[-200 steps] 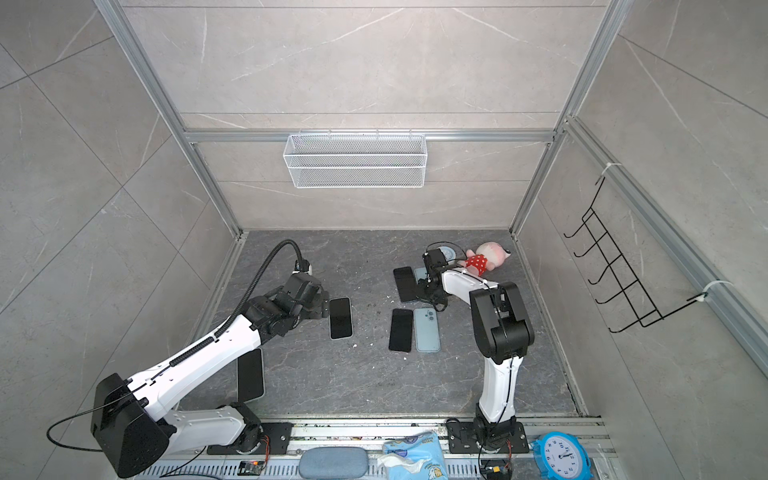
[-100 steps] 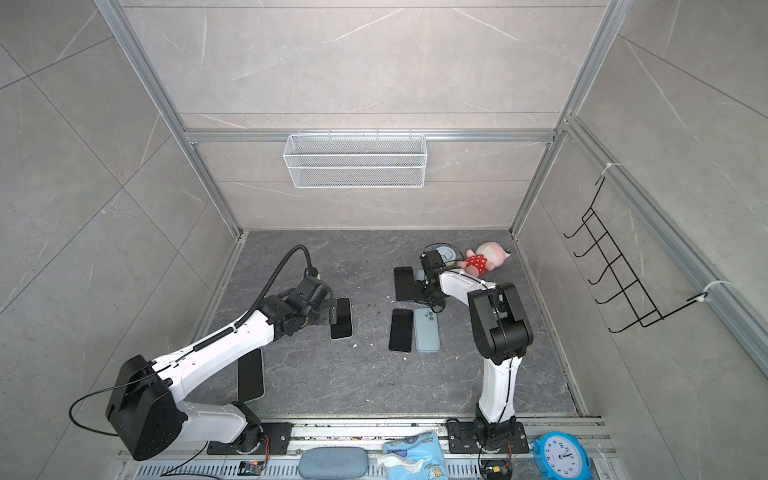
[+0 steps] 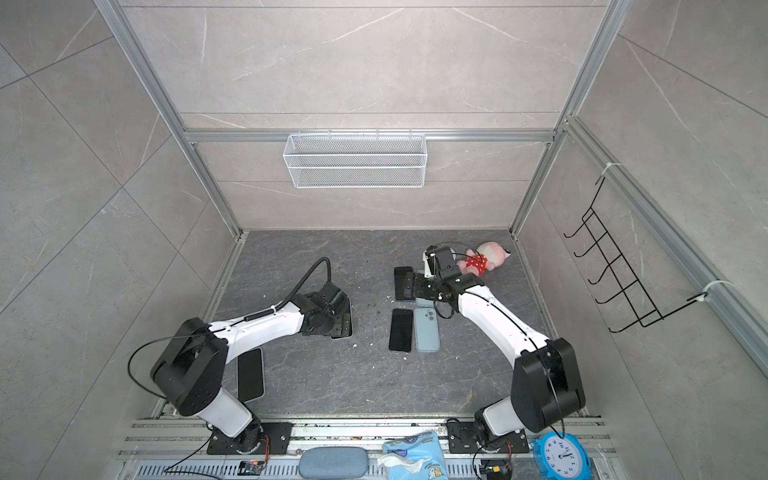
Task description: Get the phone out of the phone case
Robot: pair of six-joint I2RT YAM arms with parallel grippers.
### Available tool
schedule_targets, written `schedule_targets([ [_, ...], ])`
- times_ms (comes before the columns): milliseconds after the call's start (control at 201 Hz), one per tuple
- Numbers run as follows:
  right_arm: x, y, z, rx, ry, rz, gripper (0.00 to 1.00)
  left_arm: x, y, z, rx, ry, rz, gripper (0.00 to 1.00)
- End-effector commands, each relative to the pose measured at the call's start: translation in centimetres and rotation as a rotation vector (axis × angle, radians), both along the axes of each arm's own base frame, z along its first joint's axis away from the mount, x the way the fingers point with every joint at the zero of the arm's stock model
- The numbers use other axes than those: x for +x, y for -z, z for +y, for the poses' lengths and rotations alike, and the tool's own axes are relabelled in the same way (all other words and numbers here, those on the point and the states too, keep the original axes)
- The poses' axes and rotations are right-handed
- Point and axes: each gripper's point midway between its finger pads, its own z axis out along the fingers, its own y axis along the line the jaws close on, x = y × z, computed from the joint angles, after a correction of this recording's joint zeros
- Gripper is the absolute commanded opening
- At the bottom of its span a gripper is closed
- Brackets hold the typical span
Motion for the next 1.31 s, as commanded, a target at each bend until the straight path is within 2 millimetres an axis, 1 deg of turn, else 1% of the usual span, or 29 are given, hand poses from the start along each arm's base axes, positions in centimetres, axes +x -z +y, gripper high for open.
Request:
schedule_targets([
  [0, -3.2, 1.0, 2.2, -0.011, -0.092, 0.023, 0.99, 1.2, -0.3, -1.8, -0.048, 0.000, 0.003, 0.96],
  [95, -5.0, 1.0, 3.5, 0.007, -0.123, 0.017, 0.99, 1.8, 0.1, -2.5, -0.077, 0.001, 0.006, 0.97],
  [279, -7.7, 2.4, 5.2, 0.030, -0.165, 0.035, 0.98, 3.3, 1.4, -1.7, -0.077, -0.051, 0.026, 0.98],
  [374, -8.5, 3.3, 6.0, 0.042, -0.182, 0.044, 0.98, 4.4, 1.5, -1.9, -0.092, -0.057, 0.027, 0.98],
  [558, -9.7, 5.6, 7.6, 0.083, -0.218, 0.096, 0.96, 5.7, 2.9, -0.3, -0.028, -0.114, 0.061, 0.97],
  [653, -10.3, 6.4, 8.6, 0.114, -0.236, 0.114, 0.95, 6.2, 3.5, -0.4, -0.021, -0.116, 0.067, 0.96],
  [767, -11.1, 6.7, 10.2, 0.151, -0.266, 0.135, 0.95, 6.2, 4.6, -0.5, -0.025, -0.121, 0.113, 0.86],
  [847, -11.9, 6.8, 11.5, 0.186, -0.293, 0.148, 0.94, 5.5, 5.0, -0.7, -0.046, -0.120, 0.138, 0.79],
  [917, -12.4, 7.6, 12.4, 0.224, -0.305, 0.167, 0.94, 4.9, 5.0, -0.3, -0.051, -0.127, 0.142, 0.72],
  [1016, -12.9, 8.5, 14.0, 0.279, -0.336, 0.192, 0.94, 4.2, 4.6, 0.2, -0.082, -0.137, 0.139, 0.60],
  [1071, -13.1, 8.9, 15.1, 0.301, -0.355, 0.197, 0.94, 3.8, 4.2, 0.4, -0.117, -0.146, 0.133, 0.56],
  [1131, -13.0, 9.1, 16.1, 0.332, -0.361, 0.202, 0.94, 3.4, 3.7, 0.5, -0.174, -0.163, 0.125, 0.54],
  [1190, -12.8, 9.5, 17.0, 0.362, -0.359, 0.212, 0.94, 3.2, 2.8, 0.2, -0.240, -0.167, 0.110, 0.52],
  [1305, -12.1, 10.7, 18.0, 0.366, -0.339, 0.223, 0.93, 2.5, 1.5, -0.3, -0.320, -0.165, 0.096, 0.49],
])
